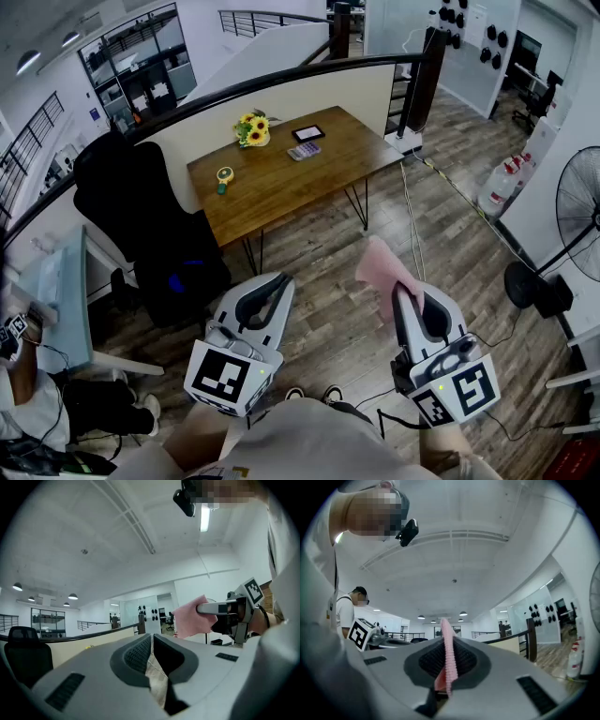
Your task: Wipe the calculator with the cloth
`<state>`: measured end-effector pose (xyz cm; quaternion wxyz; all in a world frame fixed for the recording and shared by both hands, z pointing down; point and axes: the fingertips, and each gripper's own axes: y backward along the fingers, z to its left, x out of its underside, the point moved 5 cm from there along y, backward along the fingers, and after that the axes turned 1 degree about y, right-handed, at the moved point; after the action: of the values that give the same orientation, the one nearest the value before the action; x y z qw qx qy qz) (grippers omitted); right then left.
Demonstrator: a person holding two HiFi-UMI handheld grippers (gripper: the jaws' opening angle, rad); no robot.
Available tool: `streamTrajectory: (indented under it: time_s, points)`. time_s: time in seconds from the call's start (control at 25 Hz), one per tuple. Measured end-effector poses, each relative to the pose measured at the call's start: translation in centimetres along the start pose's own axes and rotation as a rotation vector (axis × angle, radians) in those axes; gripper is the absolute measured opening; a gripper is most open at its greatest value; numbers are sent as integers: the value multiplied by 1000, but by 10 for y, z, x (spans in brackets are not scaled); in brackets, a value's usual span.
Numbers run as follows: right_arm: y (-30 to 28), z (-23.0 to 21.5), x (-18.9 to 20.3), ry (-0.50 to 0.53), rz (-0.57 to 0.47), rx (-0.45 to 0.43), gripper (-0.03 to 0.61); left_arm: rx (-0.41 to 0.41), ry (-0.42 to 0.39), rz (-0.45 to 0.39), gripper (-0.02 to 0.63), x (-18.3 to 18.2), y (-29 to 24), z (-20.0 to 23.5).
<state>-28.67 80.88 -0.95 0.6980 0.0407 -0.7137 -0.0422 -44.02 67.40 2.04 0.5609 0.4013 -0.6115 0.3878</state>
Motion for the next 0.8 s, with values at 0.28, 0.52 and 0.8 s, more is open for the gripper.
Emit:
streamTrajectory:
  time_s: [0.28, 0.52, 0.8]
  points:
    - [-2, -11, 3, -57, -20, 5, 17, -2, 1, 9, 21, 2, -7, 1]
    - [-1, -33, 9, -62, -12, -4, 17, -3, -2, 21, 21, 7, -27, -11]
    - [8, -63, 27, -97, 22, -12, 15, -34, -2, 23, 21, 13, -44, -30]
